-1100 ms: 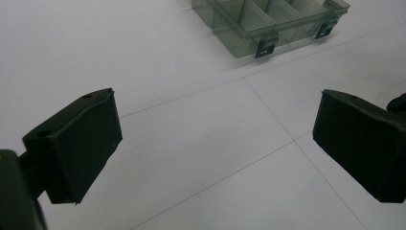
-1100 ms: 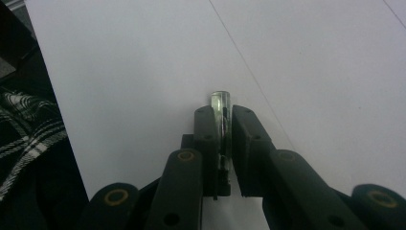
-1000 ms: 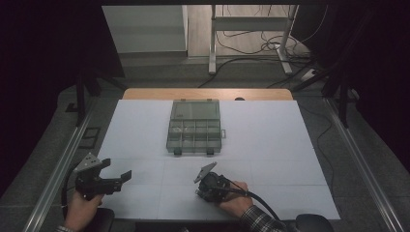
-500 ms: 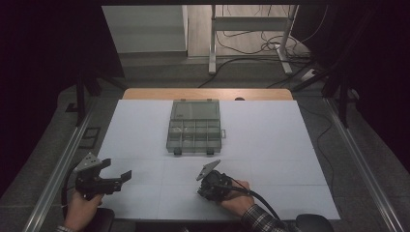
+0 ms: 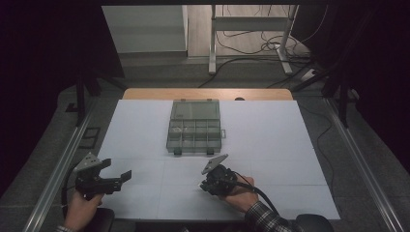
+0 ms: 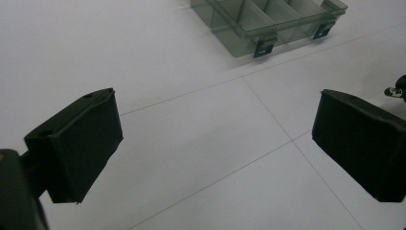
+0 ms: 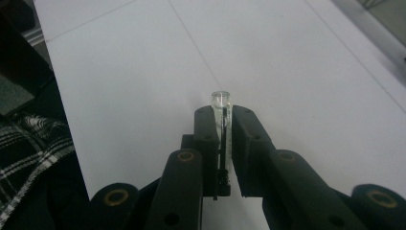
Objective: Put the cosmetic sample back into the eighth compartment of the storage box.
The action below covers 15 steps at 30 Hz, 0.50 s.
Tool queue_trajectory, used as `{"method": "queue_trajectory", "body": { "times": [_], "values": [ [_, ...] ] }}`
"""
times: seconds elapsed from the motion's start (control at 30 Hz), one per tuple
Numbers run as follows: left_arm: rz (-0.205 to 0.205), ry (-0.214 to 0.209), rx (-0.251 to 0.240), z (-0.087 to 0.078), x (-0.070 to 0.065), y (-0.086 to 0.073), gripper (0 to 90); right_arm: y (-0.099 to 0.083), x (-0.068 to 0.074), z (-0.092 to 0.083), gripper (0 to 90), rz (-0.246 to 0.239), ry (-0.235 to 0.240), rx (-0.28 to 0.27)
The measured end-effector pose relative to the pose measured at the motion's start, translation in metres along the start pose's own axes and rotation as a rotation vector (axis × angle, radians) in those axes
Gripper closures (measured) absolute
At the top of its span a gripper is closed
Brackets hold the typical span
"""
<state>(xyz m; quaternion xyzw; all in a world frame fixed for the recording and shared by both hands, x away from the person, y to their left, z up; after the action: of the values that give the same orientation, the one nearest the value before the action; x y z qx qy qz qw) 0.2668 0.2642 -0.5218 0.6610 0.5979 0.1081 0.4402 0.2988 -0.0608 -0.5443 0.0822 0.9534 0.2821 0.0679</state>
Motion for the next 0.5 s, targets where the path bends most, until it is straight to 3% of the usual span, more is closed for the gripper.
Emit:
{"method": "queue_trajectory", "body": {
  "times": [0.5],
  "values": [
    [-0.003, 0.000, 0.007, 0.001, 0.000, 0.000, 3.7, 0.000, -0.015, -0.009, 80.8, 0.011, -0.044, -0.035]
  ]
}}
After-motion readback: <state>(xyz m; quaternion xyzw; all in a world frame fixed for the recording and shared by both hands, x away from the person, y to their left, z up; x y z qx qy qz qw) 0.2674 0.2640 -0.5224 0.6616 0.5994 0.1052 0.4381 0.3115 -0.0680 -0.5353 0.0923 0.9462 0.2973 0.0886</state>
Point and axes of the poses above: each handheld gripper's, and its own axes: z roughly forward along the jaws, y roughly out of its top, x roughly to its left, the point moved 6 cm from there along z, roughly forward along the jaws, and after that the axes turned 15 degrees about -z, right-handed, at the moved point
